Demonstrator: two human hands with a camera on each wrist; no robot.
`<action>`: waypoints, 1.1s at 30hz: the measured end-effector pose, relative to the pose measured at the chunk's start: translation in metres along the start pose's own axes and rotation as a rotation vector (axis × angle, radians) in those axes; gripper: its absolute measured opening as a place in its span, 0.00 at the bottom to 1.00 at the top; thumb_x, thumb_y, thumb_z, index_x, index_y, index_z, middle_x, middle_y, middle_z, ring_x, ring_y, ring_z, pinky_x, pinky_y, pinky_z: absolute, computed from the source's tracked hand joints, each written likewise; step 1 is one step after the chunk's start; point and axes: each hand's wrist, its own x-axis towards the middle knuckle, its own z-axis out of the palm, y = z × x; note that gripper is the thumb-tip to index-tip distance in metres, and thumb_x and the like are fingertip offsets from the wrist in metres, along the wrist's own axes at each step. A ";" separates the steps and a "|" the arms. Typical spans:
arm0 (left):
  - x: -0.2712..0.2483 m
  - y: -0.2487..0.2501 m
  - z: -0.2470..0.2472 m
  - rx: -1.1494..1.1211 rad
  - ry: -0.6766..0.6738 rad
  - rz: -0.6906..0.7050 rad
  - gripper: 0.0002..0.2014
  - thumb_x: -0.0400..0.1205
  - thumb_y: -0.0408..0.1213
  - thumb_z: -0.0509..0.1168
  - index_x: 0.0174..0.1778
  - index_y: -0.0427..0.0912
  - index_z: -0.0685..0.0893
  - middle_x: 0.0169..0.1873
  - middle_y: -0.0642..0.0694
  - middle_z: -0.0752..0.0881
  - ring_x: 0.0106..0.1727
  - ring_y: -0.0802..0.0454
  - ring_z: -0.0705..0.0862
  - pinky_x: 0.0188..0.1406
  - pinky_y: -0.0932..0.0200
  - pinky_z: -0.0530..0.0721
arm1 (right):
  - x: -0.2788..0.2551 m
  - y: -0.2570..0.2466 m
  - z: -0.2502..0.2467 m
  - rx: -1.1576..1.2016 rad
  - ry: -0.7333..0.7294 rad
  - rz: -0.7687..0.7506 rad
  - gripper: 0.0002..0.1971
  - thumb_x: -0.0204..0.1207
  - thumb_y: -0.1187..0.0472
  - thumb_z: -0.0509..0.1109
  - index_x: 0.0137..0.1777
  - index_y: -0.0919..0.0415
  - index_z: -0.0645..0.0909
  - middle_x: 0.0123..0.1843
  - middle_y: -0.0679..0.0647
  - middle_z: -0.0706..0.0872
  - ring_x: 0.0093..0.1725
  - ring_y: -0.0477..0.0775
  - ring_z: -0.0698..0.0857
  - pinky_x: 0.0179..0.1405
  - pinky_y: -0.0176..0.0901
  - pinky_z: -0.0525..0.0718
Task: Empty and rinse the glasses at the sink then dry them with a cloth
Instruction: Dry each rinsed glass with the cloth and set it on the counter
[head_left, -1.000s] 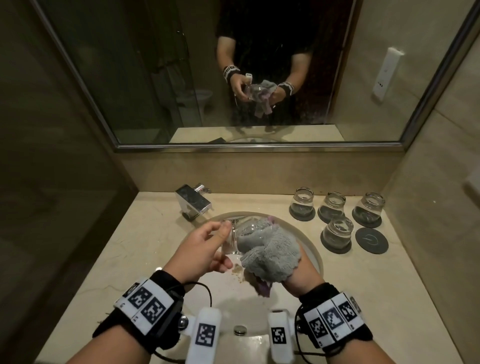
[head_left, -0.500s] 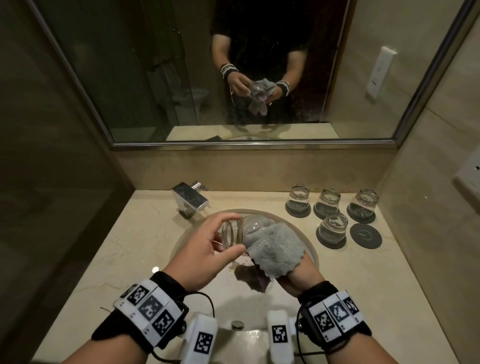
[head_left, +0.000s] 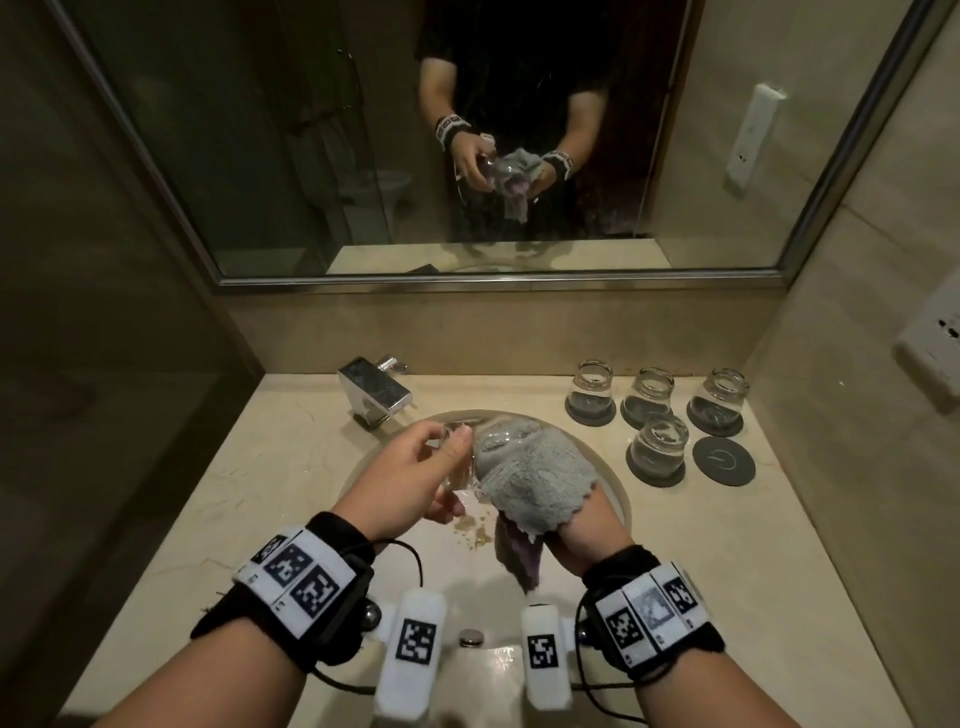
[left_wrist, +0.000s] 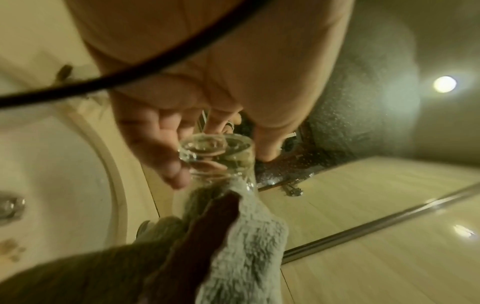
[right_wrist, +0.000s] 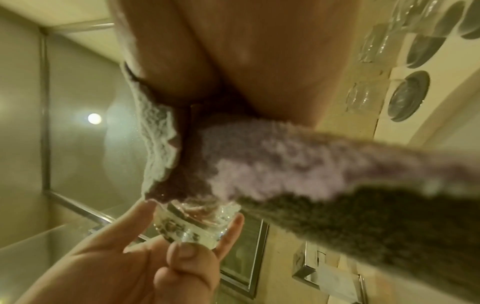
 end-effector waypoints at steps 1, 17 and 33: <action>0.000 0.000 -0.001 0.050 0.012 0.035 0.33 0.72 0.60 0.67 0.70 0.46 0.77 0.49 0.46 0.86 0.36 0.48 0.88 0.39 0.52 0.88 | -0.001 -0.001 0.001 0.015 -0.019 0.008 0.07 0.73 0.73 0.68 0.40 0.63 0.84 0.28 0.59 0.84 0.25 0.52 0.83 0.22 0.45 0.80; -0.005 0.006 -0.004 0.297 -0.028 0.165 0.28 0.75 0.61 0.67 0.71 0.63 0.71 0.59 0.64 0.78 0.47 0.56 0.88 0.40 0.61 0.85 | 0.001 -0.004 0.001 0.255 0.026 0.025 0.10 0.63 0.70 0.72 0.46 0.64 0.85 0.35 0.58 0.89 0.36 0.56 0.86 0.30 0.44 0.86; 0.004 0.003 -0.002 0.357 0.023 0.226 0.23 0.76 0.53 0.72 0.66 0.56 0.77 0.54 0.56 0.84 0.47 0.60 0.86 0.45 0.59 0.87 | 0.007 -0.010 0.004 0.187 0.064 0.040 0.03 0.73 0.71 0.66 0.41 0.66 0.80 0.25 0.59 0.81 0.19 0.53 0.79 0.17 0.41 0.74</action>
